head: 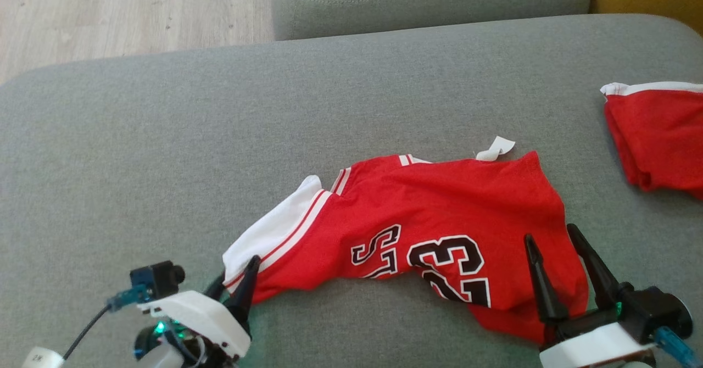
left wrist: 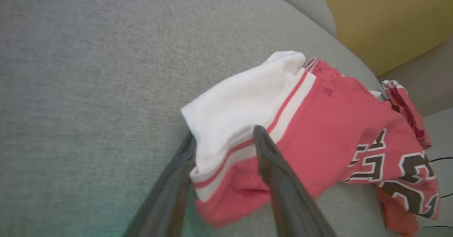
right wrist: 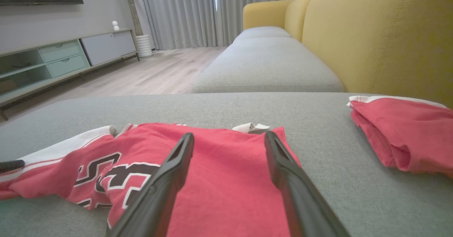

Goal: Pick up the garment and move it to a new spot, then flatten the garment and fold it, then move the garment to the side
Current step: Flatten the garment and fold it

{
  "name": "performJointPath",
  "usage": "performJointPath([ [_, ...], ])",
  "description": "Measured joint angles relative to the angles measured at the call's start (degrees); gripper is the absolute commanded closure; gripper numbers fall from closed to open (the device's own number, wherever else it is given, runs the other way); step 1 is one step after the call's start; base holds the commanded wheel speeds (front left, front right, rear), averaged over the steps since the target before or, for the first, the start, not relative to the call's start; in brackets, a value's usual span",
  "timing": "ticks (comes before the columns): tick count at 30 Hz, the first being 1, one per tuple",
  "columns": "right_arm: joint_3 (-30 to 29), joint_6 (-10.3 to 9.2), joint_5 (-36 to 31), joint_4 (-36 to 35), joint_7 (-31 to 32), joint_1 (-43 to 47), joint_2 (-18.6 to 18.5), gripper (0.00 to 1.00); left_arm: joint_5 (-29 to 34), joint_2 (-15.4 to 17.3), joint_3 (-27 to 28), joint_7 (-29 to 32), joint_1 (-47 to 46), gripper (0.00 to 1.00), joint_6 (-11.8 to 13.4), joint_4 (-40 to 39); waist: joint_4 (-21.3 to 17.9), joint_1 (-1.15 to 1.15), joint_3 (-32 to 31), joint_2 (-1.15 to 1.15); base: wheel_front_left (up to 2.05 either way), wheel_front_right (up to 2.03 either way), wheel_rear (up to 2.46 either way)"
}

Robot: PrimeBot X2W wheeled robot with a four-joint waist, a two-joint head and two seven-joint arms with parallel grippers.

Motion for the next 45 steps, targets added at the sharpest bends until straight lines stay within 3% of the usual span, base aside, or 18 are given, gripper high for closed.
performJointPath([
  [1,-0.01,0.0,-0.01,0.03,0.0,-0.04,0.0,0.0,-0.78,-0.42,0.11,0.29,-0.01,0.91,-0.94,0.18,0.0,0.0,0.02,0.0,0.0,0.0,0.0],
  [2,-0.01,0.0,-0.01,0.05,0.0,-0.09,0.0,0.0,-1.21,-0.65,0.13,0.31,-0.03,1.0,-1.75,0.34,-0.01,0.0,0.03,0.0,0.0,0.0,0.0],
  [6,-0.02,0.0,-0.01,0.07,0.0,-0.21,0.0,0.0,1.16,-0.78,1.24,-4.33,-1.18,1.0,-2.35,1.1,-0.11,0.0,-0.07,0.0,0.0,0.0,0.0],
  [9,-0.04,0.0,-0.01,0.08,0.0,-0.22,0.0,0.0,9.22,0.03,1.25,-11.81,-4.32,1.0,-0.56,0.78,-0.14,0.0,-0.31,0.0,0.0,0.0,0.0],
  [11,-0.09,0.0,-0.01,0.1,0.0,-0.21,0.0,0.0,16.19,1.03,0.23,-13.77,-7.01,1.0,1.18,-0.64,-0.1,0.0,-0.52,0.0,0.0,0.0,0.0],
  [12,-0.09,0.0,-0.01,0.1,0.0,-0.21,0.0,0.0,16.19,1.03,0.23,-13.77,-7.01,1.0,1.18,-0.64,-0.1,0.0,-0.52,0.0,0.0,0.0,0.0],
  [13,-0.13,0.0,-0.01,0.12,0.0,-0.21,0.01,0.0,23.28,1.59,-1.75,-14.55,-9.19,1.0,2.23,-3.46,-0.02,0.0,-0.67,0.0,0.0,0.0,0.0],
  [17,-0.12,0.0,-0.01,0.13,0.0,-0.2,0.05,0.0,32.84,0.62,-10.56,-13.96,-10.02,1.0,1.56,-7.88,-0.06,0.0,-0.51,0.0,0.0,0.0,0.0],
  [19,-0.09,0.0,-0.01,0.13,0.0,-0.2,0.13,0.0,34.64,-1.02,-15.11,-11.31,-8.75,1.0,0.81,-7.8,-0.06,0.0,-0.2,0.0,0.0,0.0,0.0],
  [25,-0.03,0.0,0.0,0.13,0.0,-0.22,0.2,0.0,33.94,-5.15,-18.95,-8.76,-3.93,1.0,0.67,-3.37,-0.34,0.0,0.55,0.0,0.0,0.0,0.0],
  [26,-0.03,0.0,0.0,0.12,0.0,-0.25,0.2,0.0,33.25,-5.82,-18.92,-8.73,-3.47,0.16,0.75,-2.34,-0.38,0.0,0.62,0.0,0.0,0.0,0.0],
  [27,-0.04,0.0,0.0,0.12,-0.01,-0.25,0.2,0.0,32.55,-6.47,-18.82,-8.46,-3.22,0.0,0.8,-1.53,-0.41,0.0,0.64,0.0,0.0,0.0,0.0],
  [33,-0.4,0.0,0.0,0.11,0.0,-0.25,0.19,0.0,25.05,-8.87,-15.1,-8.38,-2.13,0.0,0.53,-0.27,-0.26,0.0,0.34,0.0,0.0,0.0,0.0],
  [45,-0.99,0.0,-0.01,0.05,0.0,-0.23,0.41,0.0,-0.3,-9.24,-0.45,-9.91,9.84,0.0,-4.52,-6.3,1.62,0.0,0.5,0.0,0.0,0.0,0.0],
])
